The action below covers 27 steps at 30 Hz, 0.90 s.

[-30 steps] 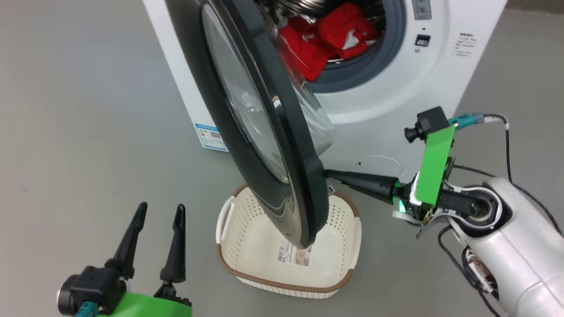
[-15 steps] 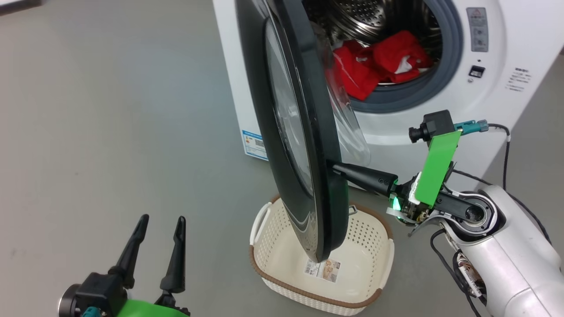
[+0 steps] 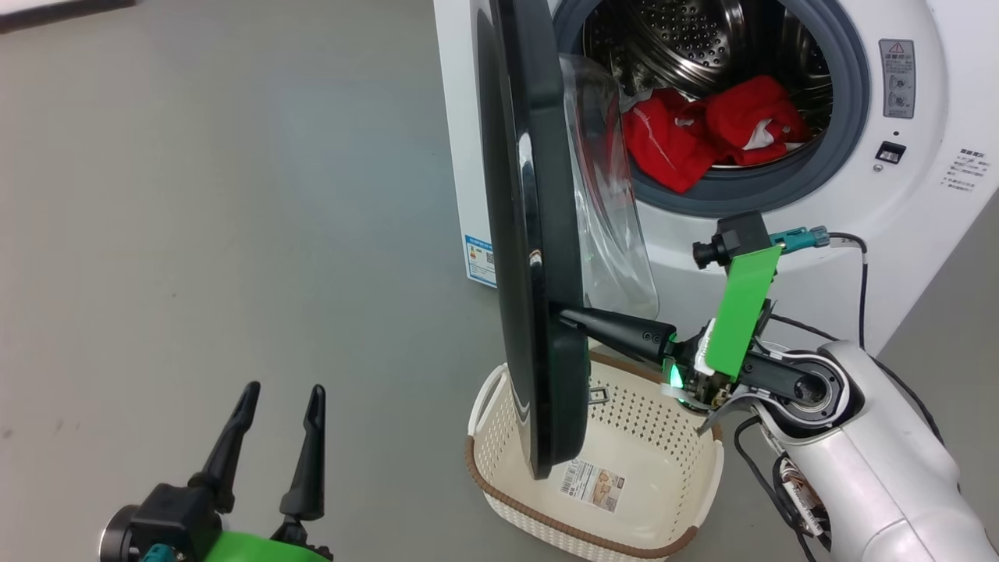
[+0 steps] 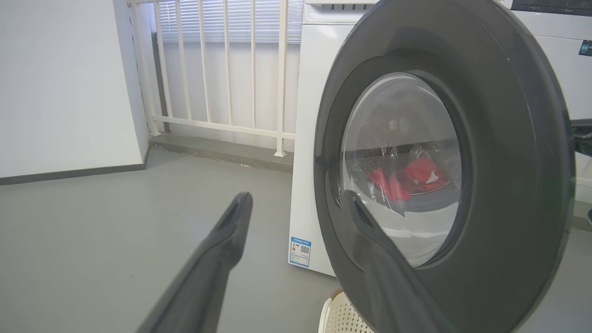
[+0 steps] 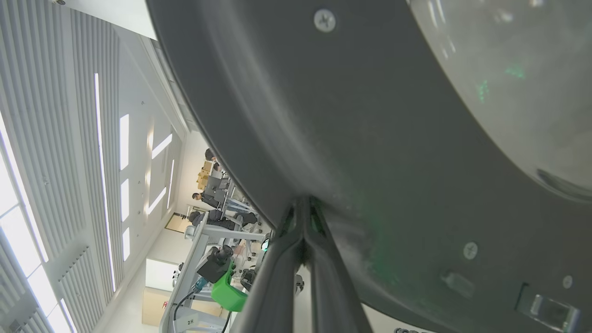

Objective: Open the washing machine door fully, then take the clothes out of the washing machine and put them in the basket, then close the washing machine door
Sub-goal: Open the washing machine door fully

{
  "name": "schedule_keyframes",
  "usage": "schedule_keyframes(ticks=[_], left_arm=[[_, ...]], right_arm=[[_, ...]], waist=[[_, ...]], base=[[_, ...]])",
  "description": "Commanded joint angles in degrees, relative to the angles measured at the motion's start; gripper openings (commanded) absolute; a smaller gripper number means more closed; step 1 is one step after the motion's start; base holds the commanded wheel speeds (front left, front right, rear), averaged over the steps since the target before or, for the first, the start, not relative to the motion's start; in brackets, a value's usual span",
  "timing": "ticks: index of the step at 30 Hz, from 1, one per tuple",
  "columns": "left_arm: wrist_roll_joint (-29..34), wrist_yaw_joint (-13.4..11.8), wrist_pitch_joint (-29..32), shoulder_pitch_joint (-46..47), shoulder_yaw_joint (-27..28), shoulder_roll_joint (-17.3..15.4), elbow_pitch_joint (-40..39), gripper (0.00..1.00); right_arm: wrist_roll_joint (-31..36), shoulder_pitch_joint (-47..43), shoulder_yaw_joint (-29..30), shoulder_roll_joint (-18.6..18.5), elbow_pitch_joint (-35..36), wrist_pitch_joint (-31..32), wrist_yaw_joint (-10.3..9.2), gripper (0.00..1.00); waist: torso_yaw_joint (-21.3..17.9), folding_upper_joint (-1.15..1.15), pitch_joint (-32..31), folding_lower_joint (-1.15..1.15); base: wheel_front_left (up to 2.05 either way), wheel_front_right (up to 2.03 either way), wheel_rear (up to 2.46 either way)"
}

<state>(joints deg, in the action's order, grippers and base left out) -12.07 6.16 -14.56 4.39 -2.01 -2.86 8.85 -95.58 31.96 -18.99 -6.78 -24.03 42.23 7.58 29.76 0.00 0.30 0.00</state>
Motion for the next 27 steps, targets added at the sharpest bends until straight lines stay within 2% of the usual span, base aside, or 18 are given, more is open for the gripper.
schedule_keyframes(ticks=[1, 13, 25, 26, 27], left_arm=[[0.13, 0.08, -0.44, 0.60, 2.12, -1.11, -1.34, 1.00], [0.09, -0.64, -0.44, -0.08, 2.78, -1.14, -2.58, 1.00], [0.30, -0.64, -0.44, -0.16, 2.23, -1.25, -1.70, 1.00], [0.30, -0.67, -0.44, -0.27, 2.24, -1.29, -1.70, 1.00], [0.28, -0.70, -0.44, -0.36, 2.30, -1.34, -1.73, 1.00]], right_arm=[[0.99, 0.29, -0.54, 1.17, 0.39, 0.26, -0.09, 0.00], [1.86, 1.97, -1.05, 3.21, -0.53, 1.47, -0.09, 0.00], [3.25, 0.93, 2.27, 2.39, 1.90, 0.41, -0.09, 0.00], [3.02, 0.83, 2.71, 2.37, 2.24, 0.44, -0.09, 0.03], [3.02, 0.77, 3.07, 2.24, 2.64, 0.43, -0.09, 0.14]], waist=[[0.07, 0.00, 0.06, 0.00], [0.36, 0.00, 0.38, 0.00], [-1.04, 0.00, -1.44, 0.00], [-1.36, 0.00, -1.61, 0.00], [-1.72, 0.00, -1.78, 0.00]], base=[[0.00, 0.00, 0.00], [0.00, 0.00, 0.00], [0.00, 0.00, 0.00], [0.00, 0.00, 0.00], [0.00, 0.00, 0.00]])
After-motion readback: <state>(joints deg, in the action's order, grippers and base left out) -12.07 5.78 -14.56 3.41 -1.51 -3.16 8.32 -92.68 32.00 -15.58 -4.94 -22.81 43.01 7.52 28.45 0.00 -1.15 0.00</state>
